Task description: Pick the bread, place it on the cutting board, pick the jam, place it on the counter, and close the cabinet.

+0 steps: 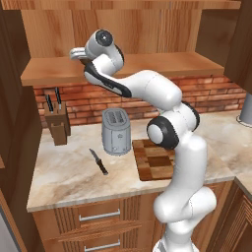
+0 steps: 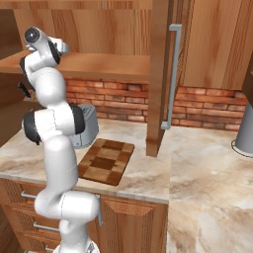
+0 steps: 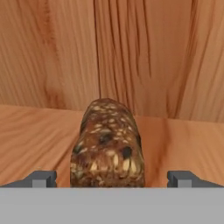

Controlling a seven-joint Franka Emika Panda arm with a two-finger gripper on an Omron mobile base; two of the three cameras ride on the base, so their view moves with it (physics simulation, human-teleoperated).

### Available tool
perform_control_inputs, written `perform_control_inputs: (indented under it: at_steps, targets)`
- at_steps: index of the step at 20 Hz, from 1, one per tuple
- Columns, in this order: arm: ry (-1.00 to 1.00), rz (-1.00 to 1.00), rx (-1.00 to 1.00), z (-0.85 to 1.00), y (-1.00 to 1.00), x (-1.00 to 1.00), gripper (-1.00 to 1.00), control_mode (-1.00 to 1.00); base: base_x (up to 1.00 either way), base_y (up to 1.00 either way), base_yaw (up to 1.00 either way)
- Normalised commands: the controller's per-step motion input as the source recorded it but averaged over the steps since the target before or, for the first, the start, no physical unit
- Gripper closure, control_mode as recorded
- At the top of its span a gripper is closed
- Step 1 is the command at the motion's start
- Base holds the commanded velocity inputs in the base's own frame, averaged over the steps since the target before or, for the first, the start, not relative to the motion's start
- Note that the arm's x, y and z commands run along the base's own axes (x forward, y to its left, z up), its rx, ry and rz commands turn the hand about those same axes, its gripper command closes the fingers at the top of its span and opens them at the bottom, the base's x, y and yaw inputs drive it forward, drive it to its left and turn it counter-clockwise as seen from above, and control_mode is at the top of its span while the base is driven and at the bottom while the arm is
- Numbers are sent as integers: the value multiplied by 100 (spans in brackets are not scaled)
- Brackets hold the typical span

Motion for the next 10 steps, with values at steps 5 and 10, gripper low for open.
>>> perform_control_inputs:
  at_steps: [5,10]
  targets:
    - [0,0,0,-11,4,31,-100,-100,0,0,0]
    - [0,0,0,-11,5,30,-100,-100,0,0,0]
